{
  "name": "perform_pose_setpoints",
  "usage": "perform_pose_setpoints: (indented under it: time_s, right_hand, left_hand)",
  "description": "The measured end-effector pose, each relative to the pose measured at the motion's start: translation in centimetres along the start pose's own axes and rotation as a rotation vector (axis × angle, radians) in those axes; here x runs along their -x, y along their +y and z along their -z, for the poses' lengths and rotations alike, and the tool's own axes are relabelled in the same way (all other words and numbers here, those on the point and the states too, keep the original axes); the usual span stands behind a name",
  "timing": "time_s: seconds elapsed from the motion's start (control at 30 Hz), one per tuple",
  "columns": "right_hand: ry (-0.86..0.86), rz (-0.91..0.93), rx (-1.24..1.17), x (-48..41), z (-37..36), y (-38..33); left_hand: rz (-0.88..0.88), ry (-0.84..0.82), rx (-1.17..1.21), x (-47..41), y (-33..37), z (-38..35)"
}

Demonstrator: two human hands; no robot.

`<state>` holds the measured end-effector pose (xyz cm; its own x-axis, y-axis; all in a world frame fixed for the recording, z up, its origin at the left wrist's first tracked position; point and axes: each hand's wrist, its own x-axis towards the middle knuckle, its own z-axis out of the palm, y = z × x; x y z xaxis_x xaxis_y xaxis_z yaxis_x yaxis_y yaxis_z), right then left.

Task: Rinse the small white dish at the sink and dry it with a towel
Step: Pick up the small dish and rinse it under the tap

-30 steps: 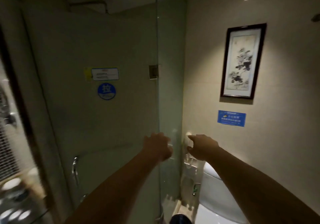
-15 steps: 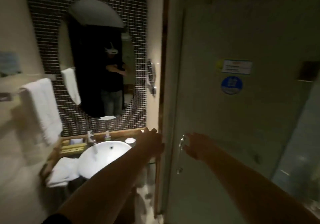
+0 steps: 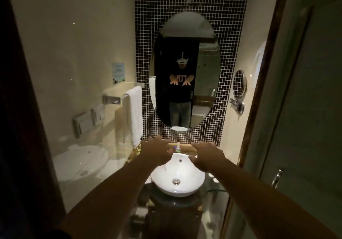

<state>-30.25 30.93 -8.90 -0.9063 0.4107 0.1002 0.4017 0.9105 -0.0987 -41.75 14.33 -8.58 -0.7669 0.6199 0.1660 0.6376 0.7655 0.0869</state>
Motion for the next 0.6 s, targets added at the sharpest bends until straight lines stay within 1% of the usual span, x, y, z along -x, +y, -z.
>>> perform_pose_setpoints:
  time_s: [0.1, 0.2, 0.27, 0.4, 0.5, 0.6]
  right_hand:
    - [-0.006, -0.016, -0.009, -1.7, -0.7, 0.6]
    - [-0.038, -0.068, -0.058, -3.9, -0.9, 2.5]
    - [-0.048, -0.08, -0.045, -5.7, -1.0, 4.0]
    - [-0.048, -0.101, -0.046, -10.0, -1.2, 7.0]
    - [-0.06, -0.081, -0.027, -13.9, -1.0, 9.3]
    - [-0.043, -0.017, 0.0, -18.1, -0.8, 11.2]
  left_hand:
    - [0.011, -0.02, 0.003, -1.7, -0.2, -1.3]
    - [-0.018, -0.012, 0.003, -4.2, 0.9, -2.5]
    - [-0.032, -0.012, 0.018, -6.1, 2.1, -3.3]
    - [-0.017, -0.071, 0.017, -11.0, 4.4, -5.2]
    - [0.0, -0.07, 0.016, -15.6, 5.9, -6.0]
    - [0.023, -0.059, 0.011, -20.3, 7.0, -6.9]
